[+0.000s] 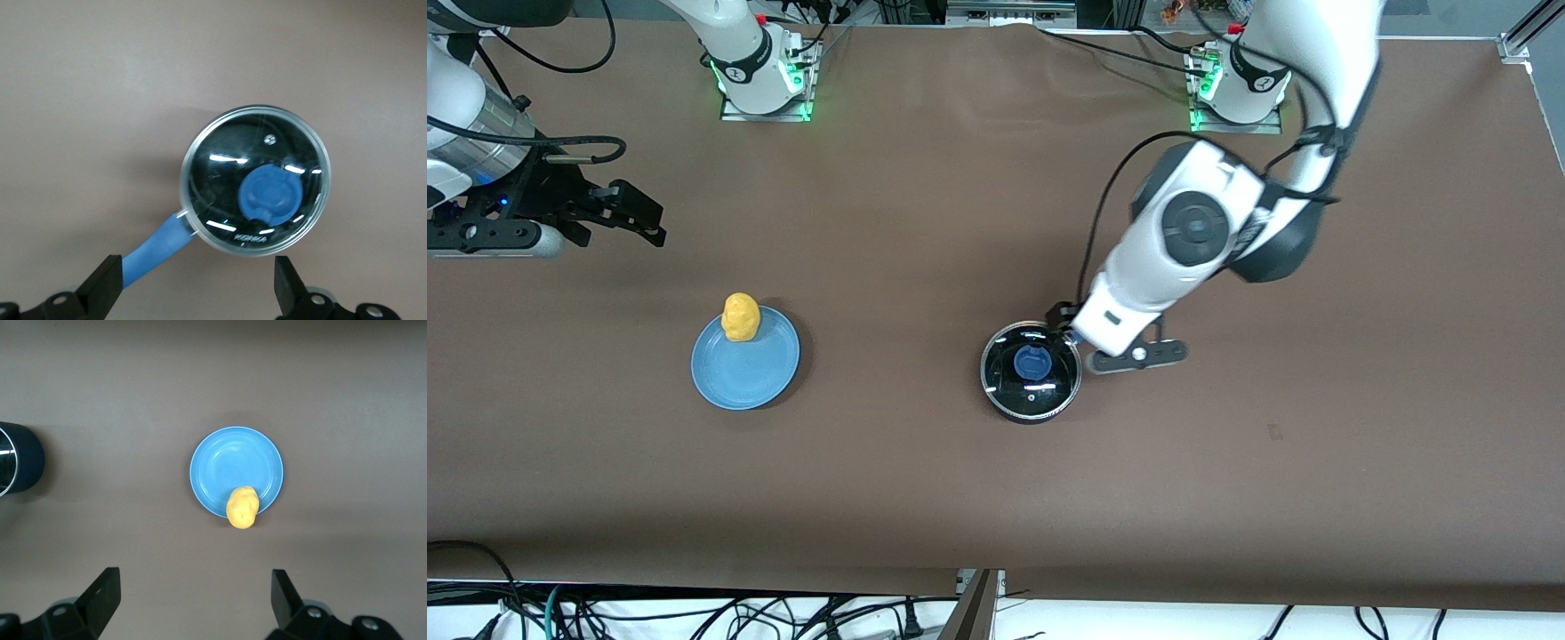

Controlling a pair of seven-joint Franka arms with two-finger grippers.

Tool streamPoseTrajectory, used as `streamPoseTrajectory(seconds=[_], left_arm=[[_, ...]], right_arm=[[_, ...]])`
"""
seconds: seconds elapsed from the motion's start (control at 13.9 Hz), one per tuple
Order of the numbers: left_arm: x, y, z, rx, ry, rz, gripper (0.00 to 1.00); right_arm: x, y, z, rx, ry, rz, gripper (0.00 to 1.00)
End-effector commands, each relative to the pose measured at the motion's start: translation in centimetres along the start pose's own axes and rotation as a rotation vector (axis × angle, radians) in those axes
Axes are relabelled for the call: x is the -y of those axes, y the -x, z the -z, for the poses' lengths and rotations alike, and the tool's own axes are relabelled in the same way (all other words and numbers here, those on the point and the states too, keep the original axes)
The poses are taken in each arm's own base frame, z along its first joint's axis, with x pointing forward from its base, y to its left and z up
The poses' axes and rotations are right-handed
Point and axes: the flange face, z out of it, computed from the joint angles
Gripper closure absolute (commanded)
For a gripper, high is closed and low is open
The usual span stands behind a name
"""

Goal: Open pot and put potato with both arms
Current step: 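Reach the left gripper toward the glass lid's blue knob on the saucepan, then lower the left gripper and grasp the blue knob of the lid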

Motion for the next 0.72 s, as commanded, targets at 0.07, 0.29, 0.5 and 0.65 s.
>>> streamPoseTrajectory(seconds=[0.07, 0.29, 0.5, 0.65], left_arm=[[-4.2, -1.2, -2.3, -0.064, 0.03, 0.026, 0.0], [-6.1, 0.0, -5.2, -0.12, -0.013, -0.05, 0.0], [-6.7, 0.6, -7.2, -0.169, -0.09, -0.145, 0.0], [-7.1, 0.8, -7.8, -0.176, -0.081, -0.172, 0.0]], right_arm=[[0.0, -0.3, 0.4, -0.006, 0.0, 0.001, 0.0], [-0.1, -0.3, 0.4, -0.006, 0.0, 0.0, 0.0], [0.0, -0.3, 0.4, -0.006, 0.0, 0.001, 0.0], [0.1, -0.3, 0.4, -0.006, 0.0, 0.003, 0.0]])
